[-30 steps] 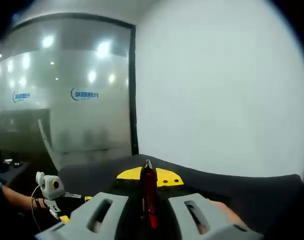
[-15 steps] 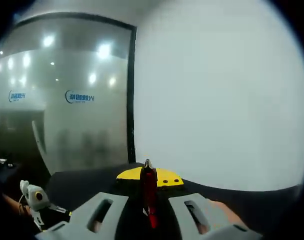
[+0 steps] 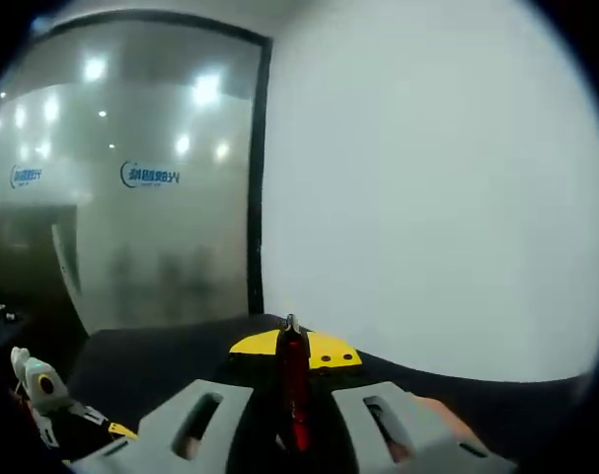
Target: Pick up pens and glue sticks and place them into the holder.
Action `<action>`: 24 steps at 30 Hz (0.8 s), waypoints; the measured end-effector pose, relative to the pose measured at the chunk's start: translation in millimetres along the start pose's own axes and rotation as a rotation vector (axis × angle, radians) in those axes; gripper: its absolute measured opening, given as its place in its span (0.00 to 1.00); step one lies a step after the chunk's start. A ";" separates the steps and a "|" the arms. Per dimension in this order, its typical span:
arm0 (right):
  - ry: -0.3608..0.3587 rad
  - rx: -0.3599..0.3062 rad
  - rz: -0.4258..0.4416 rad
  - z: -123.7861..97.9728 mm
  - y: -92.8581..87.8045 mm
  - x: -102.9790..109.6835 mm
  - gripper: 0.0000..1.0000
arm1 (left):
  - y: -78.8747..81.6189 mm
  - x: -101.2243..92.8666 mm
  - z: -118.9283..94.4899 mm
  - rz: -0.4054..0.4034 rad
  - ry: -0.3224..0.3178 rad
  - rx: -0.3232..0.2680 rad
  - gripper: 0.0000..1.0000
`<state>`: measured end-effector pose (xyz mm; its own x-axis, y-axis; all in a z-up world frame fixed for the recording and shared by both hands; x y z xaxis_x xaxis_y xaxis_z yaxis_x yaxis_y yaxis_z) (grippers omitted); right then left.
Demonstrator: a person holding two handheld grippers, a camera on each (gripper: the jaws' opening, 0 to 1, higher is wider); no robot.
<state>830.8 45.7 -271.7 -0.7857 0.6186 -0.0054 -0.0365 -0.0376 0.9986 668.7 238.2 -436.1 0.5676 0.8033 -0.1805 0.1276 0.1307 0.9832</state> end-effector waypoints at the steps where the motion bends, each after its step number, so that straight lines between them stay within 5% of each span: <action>1: -0.001 0.010 0.006 -0.1 -2.6 0.8 0.05 | 0.0 0.5 0.1 0.000 0.002 0.001 0.80; 14: -0.014 0.086 0.026 -1.1 -19.8 -2.1 0.06 | 1.2 7.9 0.3 -0.007 -0.001 -0.001 0.79; 24: -0.014 0.067 -0.004 -17.0 -8.4 5.0 0.06 | -0.9 5.9 0.3 0.003 0.003 0.015 0.78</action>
<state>816.7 35.8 -280.9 -0.7766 0.6299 -0.0092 0.0023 0.0174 0.9998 672.2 242.6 -438.1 0.5656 0.8054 -0.1773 0.1381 0.1195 0.9832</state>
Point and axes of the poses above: the point that each gripper's makers call its tool centre point, and the gripper's own axes: z roughly forward along the fingers, x roughly to its left, y roughly out of its top, the point moved 9 cm from there along -z, roughly backward along the fingers, and after that the axes turned 13 degrees about y, right-handed, at the moved point
